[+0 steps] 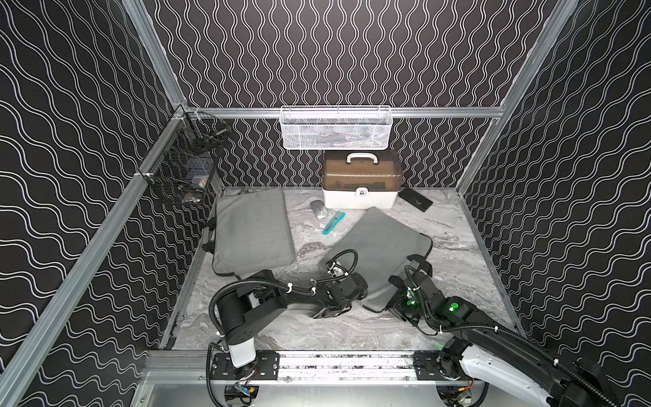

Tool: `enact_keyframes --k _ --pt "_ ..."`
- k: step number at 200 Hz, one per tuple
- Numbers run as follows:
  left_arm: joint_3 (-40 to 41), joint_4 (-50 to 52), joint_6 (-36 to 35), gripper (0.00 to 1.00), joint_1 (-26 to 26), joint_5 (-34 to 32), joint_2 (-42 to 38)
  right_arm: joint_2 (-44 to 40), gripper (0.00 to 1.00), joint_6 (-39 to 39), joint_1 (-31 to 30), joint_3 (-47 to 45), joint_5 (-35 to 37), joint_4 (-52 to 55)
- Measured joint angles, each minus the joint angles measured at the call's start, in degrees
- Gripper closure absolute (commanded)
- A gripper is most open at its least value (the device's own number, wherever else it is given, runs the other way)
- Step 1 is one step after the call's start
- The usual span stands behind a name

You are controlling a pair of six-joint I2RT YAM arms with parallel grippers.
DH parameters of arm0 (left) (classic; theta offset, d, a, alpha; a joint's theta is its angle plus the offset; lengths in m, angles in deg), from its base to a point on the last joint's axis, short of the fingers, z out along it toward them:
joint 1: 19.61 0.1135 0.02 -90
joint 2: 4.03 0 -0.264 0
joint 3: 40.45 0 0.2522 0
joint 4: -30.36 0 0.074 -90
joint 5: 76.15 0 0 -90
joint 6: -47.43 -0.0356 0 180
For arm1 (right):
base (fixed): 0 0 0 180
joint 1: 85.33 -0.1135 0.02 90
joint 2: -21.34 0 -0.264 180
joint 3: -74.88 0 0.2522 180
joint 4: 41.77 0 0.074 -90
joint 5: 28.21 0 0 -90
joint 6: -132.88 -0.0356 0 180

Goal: Put the mouse into the laptop bag
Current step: Unzip the zipper on the zippered laptop bag.

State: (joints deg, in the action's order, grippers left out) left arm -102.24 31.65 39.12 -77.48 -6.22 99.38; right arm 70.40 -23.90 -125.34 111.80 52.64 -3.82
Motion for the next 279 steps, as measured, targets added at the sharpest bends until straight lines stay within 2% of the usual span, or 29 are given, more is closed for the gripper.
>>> enact_keyframes --k 37,106,175,200,216,230,243,257,279 --pt "-4.92 4.85 0.66 1.00 0.15 -0.61 1.01 2.05 1.00 1.70 -2.75 0.52 -1.95 0.90" --pt "-5.70 7.76 0.63 1.00 0.17 -1.05 0.68 6.16 1.00 0.17 -10.56 4.39 -0.52 1.86" --pt "-2.47 6.38 -0.44 1.00 0.22 -1.62 -1.81 10.54 1.00 -3.98 -11.72 5.79 -2.78 -2.08" --pt "-2.43 6.84 -1.07 0.45 0.20 -1.79 -2.93 8.13 1.00 -5.55 -11.67 5.79 -1.16 -0.31" --pt "-1.79 7.52 -2.19 0.24 0.20 -2.80 -5.05 5.16 1.00 -7.15 -10.86 5.79 1.75 3.02" --pt "0.50 7.15 -2.43 0.12 0.20 -4.07 -8.72 2.51 1.00 -8.68 -9.07 5.79 4.81 6.99" --pt "3.65 6.99 -3.10 0.05 0.22 -5.35 -13.05 0.52 1.00 -9.62 -6.47 5.77 6.67 11.39" --pt "7.23 7.28 -4.13 0.01 0.59 -6.71 -18.27 -0.37 1.00 -10.21 -2.03 5.77 7.93 16.09" --pt "12.26 7.43 -7.10 0.01 2.19 -9.01 -26.86 -0.55 1.00 -9.38 7.15 5.77 8.39 21.99"
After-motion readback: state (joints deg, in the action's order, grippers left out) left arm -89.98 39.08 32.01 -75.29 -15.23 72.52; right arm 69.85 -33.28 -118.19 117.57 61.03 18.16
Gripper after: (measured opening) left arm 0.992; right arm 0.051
